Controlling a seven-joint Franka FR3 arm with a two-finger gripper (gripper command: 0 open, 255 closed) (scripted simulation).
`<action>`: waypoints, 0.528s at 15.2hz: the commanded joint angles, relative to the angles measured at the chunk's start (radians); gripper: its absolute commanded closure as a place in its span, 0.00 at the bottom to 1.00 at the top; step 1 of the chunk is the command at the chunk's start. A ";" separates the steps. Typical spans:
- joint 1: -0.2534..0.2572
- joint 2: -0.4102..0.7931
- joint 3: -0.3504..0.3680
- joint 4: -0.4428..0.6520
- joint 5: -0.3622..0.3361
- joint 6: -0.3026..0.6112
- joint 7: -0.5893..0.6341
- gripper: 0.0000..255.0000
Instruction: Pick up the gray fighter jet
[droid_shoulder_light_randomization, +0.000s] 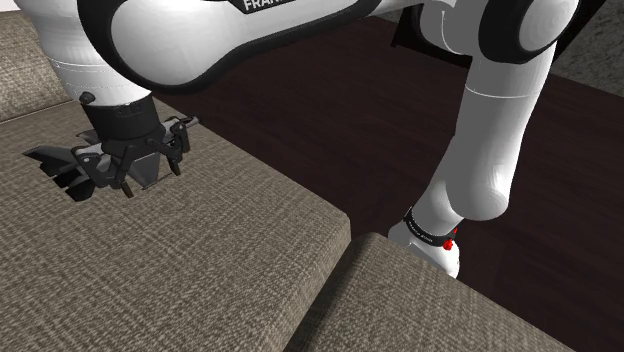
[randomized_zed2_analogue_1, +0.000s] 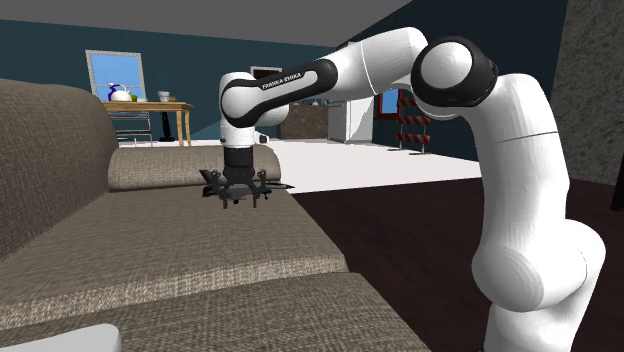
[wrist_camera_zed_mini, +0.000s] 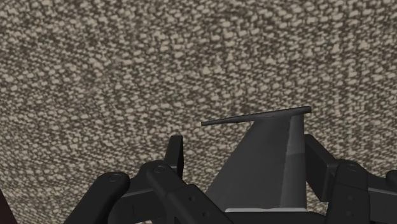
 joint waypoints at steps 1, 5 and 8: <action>0.000 0.000 0.000 0.000 0.000 0.000 0.000 1.00; -0.002 -0.003 0.000 -0.004 0.001 0.002 -0.001 1.00; 0.000 -0.007 0.002 0.031 0.005 -0.037 -0.004 1.00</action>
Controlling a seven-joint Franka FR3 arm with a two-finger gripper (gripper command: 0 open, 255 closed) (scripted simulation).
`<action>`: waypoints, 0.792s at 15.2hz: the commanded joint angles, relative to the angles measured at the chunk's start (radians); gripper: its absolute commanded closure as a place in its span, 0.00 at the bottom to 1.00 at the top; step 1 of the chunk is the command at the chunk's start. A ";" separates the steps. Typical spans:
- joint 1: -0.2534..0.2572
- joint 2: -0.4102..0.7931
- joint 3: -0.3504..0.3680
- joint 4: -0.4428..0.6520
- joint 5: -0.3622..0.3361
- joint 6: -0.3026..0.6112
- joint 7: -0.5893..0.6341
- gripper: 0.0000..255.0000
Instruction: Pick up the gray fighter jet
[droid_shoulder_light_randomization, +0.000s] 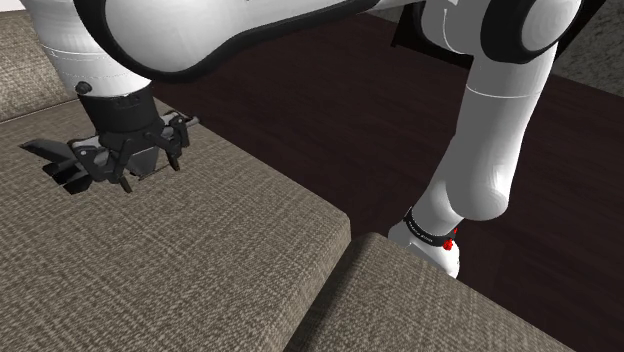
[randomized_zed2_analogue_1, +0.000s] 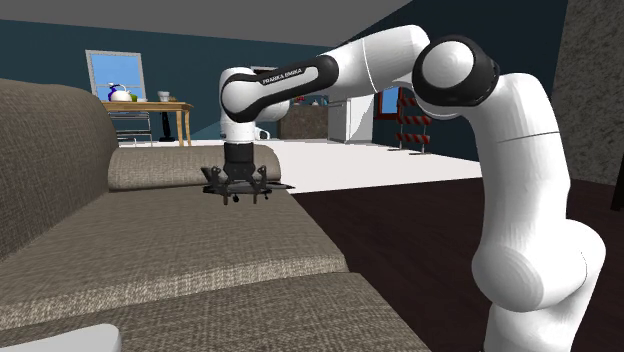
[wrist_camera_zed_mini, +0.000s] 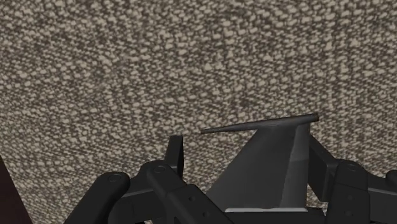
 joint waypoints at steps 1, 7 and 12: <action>0.003 -0.001 0.002 0.024 0.001 -0.025 0.000 1.00; 0.012 0.000 0.005 0.106 0.003 -0.106 -0.002 1.00; 0.024 0.008 0.007 0.186 -0.001 -0.177 -0.002 1.00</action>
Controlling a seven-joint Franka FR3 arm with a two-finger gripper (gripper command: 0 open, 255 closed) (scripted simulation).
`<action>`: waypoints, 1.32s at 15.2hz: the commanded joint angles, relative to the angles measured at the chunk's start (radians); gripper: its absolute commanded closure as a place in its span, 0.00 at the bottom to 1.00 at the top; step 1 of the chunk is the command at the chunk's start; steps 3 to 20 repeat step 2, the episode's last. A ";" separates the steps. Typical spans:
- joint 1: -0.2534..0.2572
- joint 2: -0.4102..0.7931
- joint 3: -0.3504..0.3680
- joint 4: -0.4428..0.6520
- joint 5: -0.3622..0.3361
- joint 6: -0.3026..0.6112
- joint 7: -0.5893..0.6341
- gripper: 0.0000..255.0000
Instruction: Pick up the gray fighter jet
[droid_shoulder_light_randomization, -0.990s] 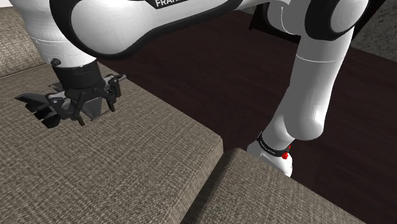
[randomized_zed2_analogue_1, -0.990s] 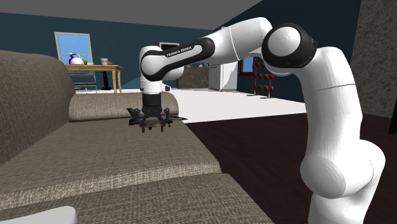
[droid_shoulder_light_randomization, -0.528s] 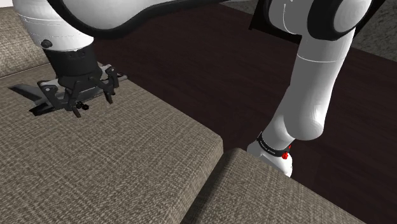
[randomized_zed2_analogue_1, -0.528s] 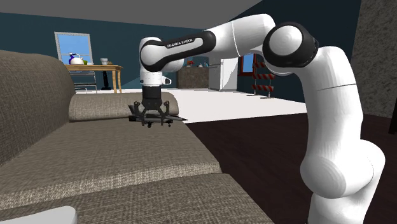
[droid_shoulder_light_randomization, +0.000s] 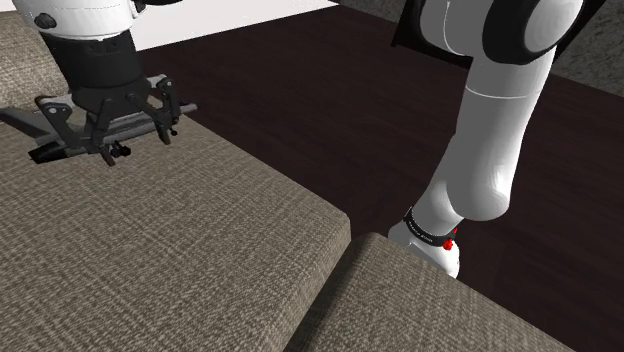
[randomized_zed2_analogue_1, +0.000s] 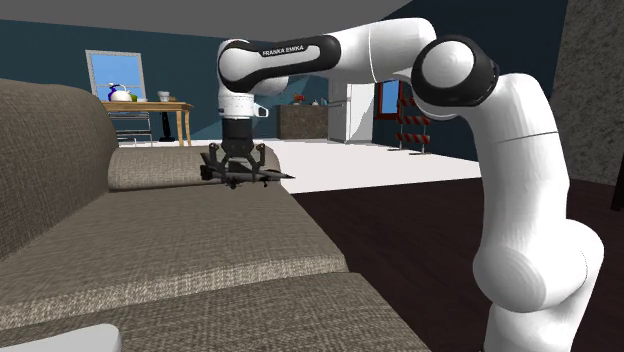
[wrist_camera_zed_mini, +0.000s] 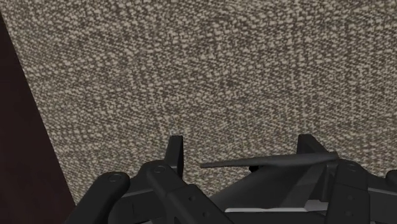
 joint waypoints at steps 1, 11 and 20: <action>0.003 0.003 0.000 0.021 -0.001 -0.019 0.000 1.00; 0.003 0.003 0.000 0.022 -0.001 -0.019 0.000 1.00; 0.003 0.003 0.000 0.022 -0.001 -0.019 0.000 1.00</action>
